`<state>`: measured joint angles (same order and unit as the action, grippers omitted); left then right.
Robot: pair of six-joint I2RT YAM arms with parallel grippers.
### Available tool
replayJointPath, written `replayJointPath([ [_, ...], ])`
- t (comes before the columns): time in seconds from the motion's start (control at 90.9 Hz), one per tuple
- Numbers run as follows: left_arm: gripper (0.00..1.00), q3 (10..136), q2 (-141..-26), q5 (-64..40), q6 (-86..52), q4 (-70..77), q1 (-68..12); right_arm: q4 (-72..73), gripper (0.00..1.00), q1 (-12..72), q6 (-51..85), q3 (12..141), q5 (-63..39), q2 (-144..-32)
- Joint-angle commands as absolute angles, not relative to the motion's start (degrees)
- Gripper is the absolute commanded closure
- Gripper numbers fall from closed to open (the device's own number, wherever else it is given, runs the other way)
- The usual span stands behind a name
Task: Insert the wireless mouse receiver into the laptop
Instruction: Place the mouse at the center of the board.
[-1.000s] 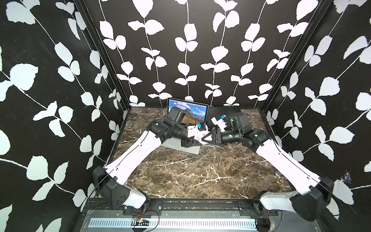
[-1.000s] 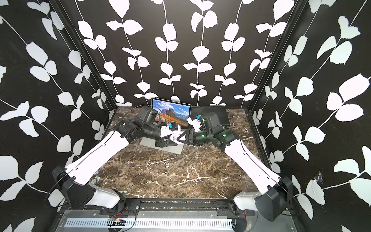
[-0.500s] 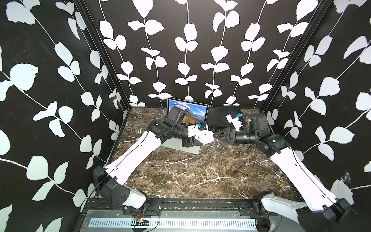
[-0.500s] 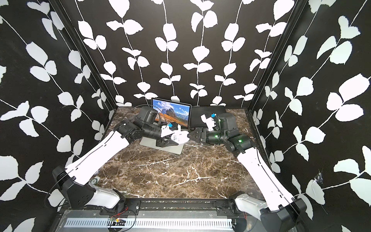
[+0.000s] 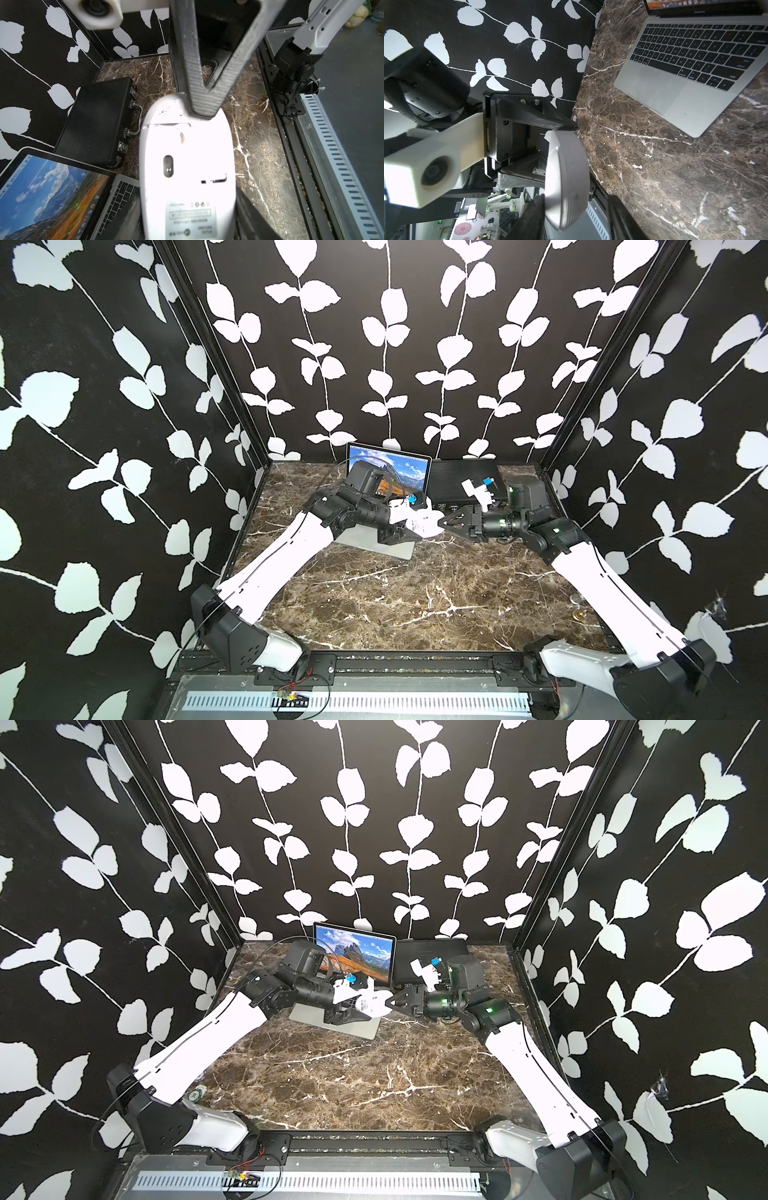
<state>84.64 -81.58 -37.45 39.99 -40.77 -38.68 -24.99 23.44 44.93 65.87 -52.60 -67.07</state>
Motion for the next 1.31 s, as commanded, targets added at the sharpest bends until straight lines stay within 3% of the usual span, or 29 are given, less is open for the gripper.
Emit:
replayJointPath([
  [0.0, 0.54, 83.88, -78.96, -39.24, 39.75, -38.79, -38.29, -18.62, 0.46, 22.74, 48.16, 65.29, -54.77, -65.87],
  [0.22, 0.54, 84.32, -79.01, -39.01, 39.82, -39.54, -38.23, -18.26, 0.43, 18.96, 49.52, 63.99, -56.74, -63.77],
  [0.99, 0.54, 85.77, -80.46, -41.75, 38.21, -37.02, -38.02, -12.72, 0.64, 20.54, 51.56, 62.12, -60.61, -67.04],
  [1.056, 0.54, 85.83, -80.55, -41.18, 38.59, -37.78, -37.97, -12.62, 0.59, 20.44, 51.52, 62.34, -60.45, -66.70],
  [1.232, 0.54, 84.02, -79.81, -45.58, 32.94, -35.54, -35.41, -15.51, 0.28, 19.38, 44.26, 64.15, -58.25, -63.95],
  [1.298, 0.54, 82.88, -79.13, -48.30, 28.34, -31.76, -34.28, -14.61, 0.23, 19.34, 40.64, 64.05, -56.82, -62.87],
])
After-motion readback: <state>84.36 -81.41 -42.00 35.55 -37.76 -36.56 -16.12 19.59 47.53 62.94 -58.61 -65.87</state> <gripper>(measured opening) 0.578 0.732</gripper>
